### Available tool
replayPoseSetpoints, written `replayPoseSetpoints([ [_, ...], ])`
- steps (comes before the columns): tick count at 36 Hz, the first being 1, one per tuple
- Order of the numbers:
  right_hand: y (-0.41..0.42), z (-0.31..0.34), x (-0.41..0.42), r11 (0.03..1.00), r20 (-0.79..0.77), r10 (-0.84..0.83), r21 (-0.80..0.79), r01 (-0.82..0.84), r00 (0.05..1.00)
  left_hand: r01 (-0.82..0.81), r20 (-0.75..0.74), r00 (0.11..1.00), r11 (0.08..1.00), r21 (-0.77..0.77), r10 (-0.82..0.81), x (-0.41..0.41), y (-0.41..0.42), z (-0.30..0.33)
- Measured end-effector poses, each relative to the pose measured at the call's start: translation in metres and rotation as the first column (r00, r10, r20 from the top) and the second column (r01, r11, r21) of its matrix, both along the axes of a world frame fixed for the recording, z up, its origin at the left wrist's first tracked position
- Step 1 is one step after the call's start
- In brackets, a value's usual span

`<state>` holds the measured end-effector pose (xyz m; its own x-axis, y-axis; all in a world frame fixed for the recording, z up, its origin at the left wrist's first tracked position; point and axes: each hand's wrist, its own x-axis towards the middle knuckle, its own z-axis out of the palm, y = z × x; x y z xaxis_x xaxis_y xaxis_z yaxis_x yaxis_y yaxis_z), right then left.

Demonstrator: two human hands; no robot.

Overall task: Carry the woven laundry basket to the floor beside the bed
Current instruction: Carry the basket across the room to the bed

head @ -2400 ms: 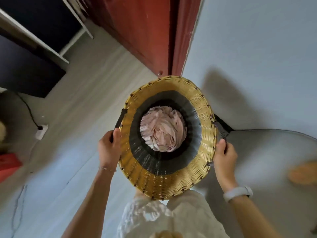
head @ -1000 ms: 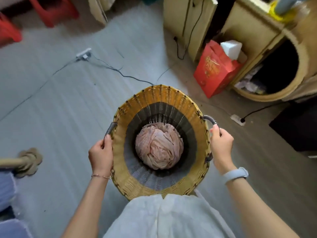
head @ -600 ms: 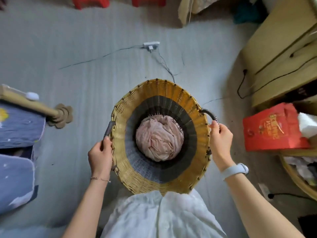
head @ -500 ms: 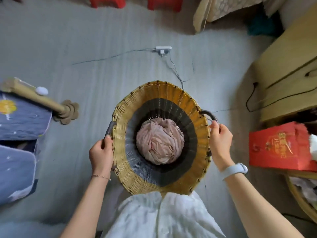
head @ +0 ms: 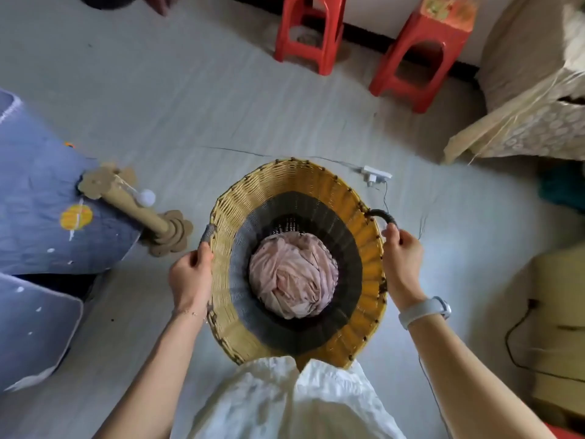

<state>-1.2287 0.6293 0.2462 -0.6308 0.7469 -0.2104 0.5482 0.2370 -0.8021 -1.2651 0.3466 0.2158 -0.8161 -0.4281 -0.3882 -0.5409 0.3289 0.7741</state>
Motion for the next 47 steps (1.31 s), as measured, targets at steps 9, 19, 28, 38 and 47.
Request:
replayPoseSetpoints([
  [9,-0.014,0.003,-0.183,0.99,-0.057,0.14,0.001,-0.14,0.989,-0.213,-0.076,0.974,0.976,0.032,0.215,-0.15,-0.005,0.012],
  [19,-0.02,-0.007,-0.394,0.94,0.021,0.341,-0.015,-0.341,0.94,-0.385,-0.025,0.923,0.922,-0.045,0.384,-0.302,-0.005,0.002],
  [28,-0.078,0.0,-0.553,0.841,0.04,0.542,-0.028,-0.541,0.84,-0.501,0.019,0.865,0.866,-0.006,0.501,-0.4,-0.045,0.007],
  [38,-0.217,-0.009,-0.719,0.787,0.077,0.616,-0.017,-0.617,0.784,-0.615,0.065,0.789,0.787,0.058,0.611,-0.544,-0.165,-0.008],
  [47,-0.346,0.016,-0.845,0.733,0.044,0.681,-0.042,-0.679,0.731,-0.707,0.03,0.707,0.705,0.057,0.707,-0.663,-0.281,0.011],
])
